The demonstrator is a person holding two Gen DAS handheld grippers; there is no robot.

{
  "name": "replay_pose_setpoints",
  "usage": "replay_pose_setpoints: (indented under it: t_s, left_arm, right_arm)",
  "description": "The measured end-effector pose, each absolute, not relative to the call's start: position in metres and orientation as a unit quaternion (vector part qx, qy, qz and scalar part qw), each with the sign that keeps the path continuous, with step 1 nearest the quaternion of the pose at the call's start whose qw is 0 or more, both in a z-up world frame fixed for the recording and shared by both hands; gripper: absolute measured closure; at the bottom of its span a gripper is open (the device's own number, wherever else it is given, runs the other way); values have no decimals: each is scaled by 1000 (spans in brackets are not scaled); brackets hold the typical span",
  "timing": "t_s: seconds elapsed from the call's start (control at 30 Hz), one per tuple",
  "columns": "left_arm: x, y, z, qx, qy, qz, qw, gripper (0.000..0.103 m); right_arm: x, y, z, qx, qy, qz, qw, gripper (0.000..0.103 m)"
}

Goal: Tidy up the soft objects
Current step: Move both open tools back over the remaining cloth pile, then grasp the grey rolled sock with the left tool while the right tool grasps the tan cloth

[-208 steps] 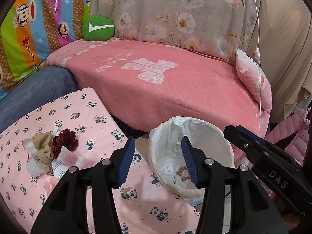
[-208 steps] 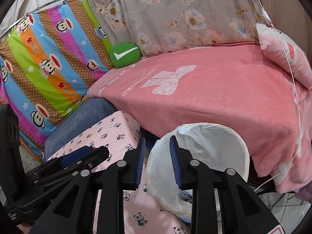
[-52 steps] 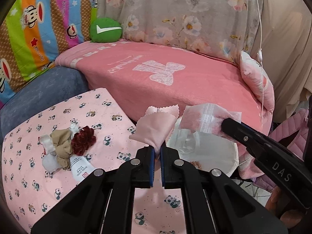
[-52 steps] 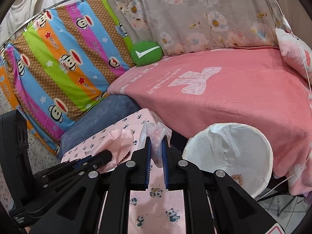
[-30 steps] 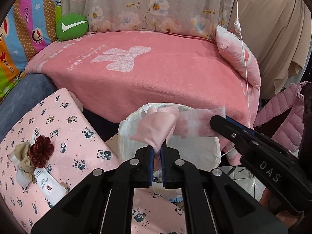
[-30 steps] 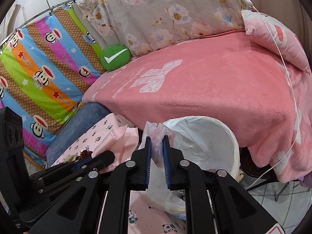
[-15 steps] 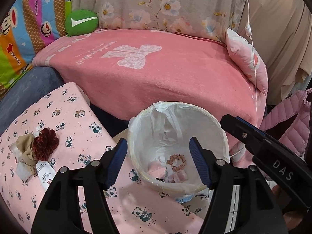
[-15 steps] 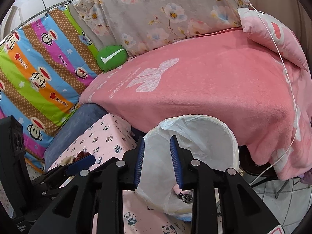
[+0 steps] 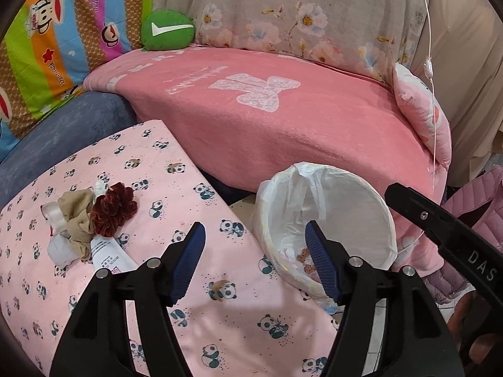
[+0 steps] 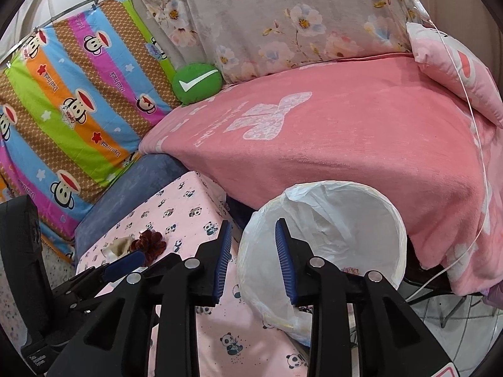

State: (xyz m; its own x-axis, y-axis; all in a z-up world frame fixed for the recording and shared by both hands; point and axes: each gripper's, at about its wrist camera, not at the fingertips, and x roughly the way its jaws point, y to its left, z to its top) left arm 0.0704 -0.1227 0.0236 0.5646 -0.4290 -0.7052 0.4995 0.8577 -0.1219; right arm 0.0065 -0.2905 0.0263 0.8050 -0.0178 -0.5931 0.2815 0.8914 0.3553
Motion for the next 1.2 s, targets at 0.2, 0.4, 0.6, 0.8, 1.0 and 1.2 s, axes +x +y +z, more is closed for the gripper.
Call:
replay_pose_setpoints:
  t_s: [0.2,0.4,0.6,0.8,1.0,1.2]
  left_arm:
    - [74,-93,20,33,388,-234,891,40]
    - [77,-58,15,18,393,-205,896,40]
    - [79,-24,7,4,401,-174,899,40]
    - [82,9,0,-10,406,-144,902,40]
    - [89,46,-10,-33,418,-112,901,40]
    - [99,80,-20,-55,427,-76,899,35]
  right_arm:
    - [11,-265,29,204,310,-64,926,69]
    - [18,-236,29,187,322,-43,927,68]
    - [27,-203,28,170,335,-21,927,68]
    - [35,-168,25,151,349,2,925,68]
    - [45,-134,20,136,364,26,921,68]
    - [57,-107,13,126,377,47,917,68]
